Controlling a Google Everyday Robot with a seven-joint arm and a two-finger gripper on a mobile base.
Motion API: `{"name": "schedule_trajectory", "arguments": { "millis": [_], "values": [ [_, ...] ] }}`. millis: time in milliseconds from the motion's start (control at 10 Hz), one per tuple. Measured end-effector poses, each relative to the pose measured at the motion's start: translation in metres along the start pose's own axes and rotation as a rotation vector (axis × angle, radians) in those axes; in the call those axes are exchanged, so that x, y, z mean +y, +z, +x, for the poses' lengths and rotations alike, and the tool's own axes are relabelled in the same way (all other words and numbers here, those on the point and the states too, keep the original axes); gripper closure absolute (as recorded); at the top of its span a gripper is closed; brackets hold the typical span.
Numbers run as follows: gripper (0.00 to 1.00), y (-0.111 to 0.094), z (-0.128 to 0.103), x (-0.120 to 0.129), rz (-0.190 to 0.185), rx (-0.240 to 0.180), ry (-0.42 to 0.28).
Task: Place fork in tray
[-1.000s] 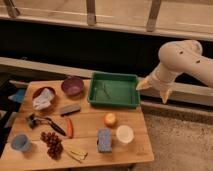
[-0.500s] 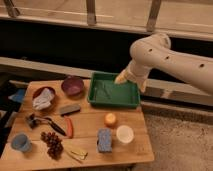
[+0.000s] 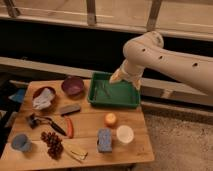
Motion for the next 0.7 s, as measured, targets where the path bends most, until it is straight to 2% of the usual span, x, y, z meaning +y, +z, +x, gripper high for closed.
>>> {"name": "schedule_trajectory", "arguments": {
  "millis": [100, 300, 400, 700],
  "values": [
    [0.20, 0.007, -0.002, 0.000, 0.000, 0.005, 0.001],
    [0.20, 0.034, -0.003, 0.015, -0.017, 0.027, -0.022],
    [0.20, 0.060, -0.005, 0.027, -0.027, 0.050, -0.050],
    [0.20, 0.105, -0.016, 0.062, -0.051, 0.106, -0.156]
  ]
}}
